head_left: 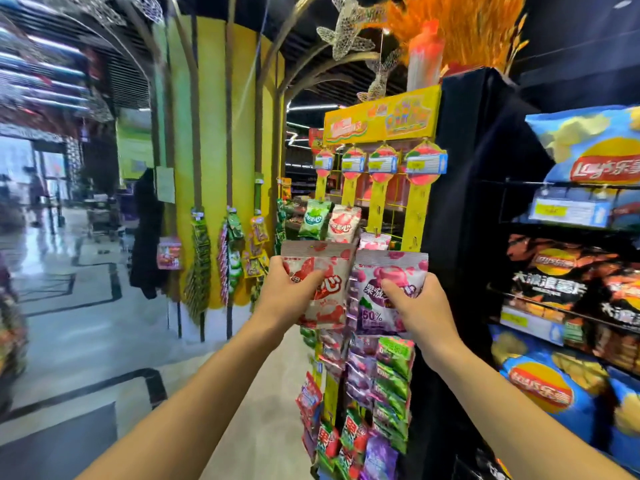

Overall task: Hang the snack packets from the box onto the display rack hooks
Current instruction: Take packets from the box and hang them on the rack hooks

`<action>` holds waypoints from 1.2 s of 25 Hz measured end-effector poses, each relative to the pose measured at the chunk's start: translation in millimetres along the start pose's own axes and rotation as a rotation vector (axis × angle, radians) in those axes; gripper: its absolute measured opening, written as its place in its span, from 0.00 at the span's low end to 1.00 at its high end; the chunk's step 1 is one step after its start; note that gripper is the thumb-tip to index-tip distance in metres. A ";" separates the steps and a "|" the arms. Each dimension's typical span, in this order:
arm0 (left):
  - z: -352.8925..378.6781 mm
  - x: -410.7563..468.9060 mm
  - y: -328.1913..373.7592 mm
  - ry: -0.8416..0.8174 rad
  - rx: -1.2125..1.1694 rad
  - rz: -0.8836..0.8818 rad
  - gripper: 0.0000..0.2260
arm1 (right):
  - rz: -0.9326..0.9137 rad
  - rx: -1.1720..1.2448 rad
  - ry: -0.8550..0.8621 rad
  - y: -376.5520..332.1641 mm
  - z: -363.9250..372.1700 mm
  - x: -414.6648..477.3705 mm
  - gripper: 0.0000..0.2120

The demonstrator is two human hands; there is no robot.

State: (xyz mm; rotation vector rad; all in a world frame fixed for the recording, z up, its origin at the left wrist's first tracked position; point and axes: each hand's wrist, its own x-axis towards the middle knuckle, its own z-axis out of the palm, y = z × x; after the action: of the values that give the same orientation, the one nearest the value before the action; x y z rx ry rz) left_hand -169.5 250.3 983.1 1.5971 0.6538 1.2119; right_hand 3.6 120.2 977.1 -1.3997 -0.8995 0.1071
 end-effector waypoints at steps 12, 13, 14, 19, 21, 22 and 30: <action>-154.2 123.0 -57.9 -0.024 -0.029 -0.012 0.21 | -0.021 -0.033 -0.004 -9.1 199.8 38.7 0.16; -159.6 133.5 -63.7 -0.026 -0.029 -0.013 0.21 | -0.018 -0.028 -0.006 -8.2 209.8 44.0 0.15; -163.8 144.4 -68.9 -0.025 -0.030 -0.013 0.21 | -0.019 -0.028 -0.005 -5.4 218.2 50.5 0.15; -164.3 199.2 -97.9 -0.032 -0.027 -0.022 0.22 | -0.013 -0.081 0.021 19.5 244.9 88.6 0.14; -156.6 224.6 -112.1 -0.061 -0.015 -0.018 0.22 | -0.020 -0.077 0.042 34.3 254.7 109.3 0.14; -152.7 237.5 -118.7 -0.067 -0.014 -0.022 0.21 | -0.025 -0.069 0.051 42.2 260.4 120.9 0.13; -117.5 346.4 -144.2 -0.132 0.027 -0.018 0.16 | 0.007 -0.025 0.135 85.6 291.1 219.6 0.14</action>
State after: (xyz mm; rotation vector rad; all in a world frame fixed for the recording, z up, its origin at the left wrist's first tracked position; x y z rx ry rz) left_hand -135.2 642.0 987.8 1.6746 0.6006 1.0784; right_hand 15.5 494.6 980.5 -1.4163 -0.7866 0.0066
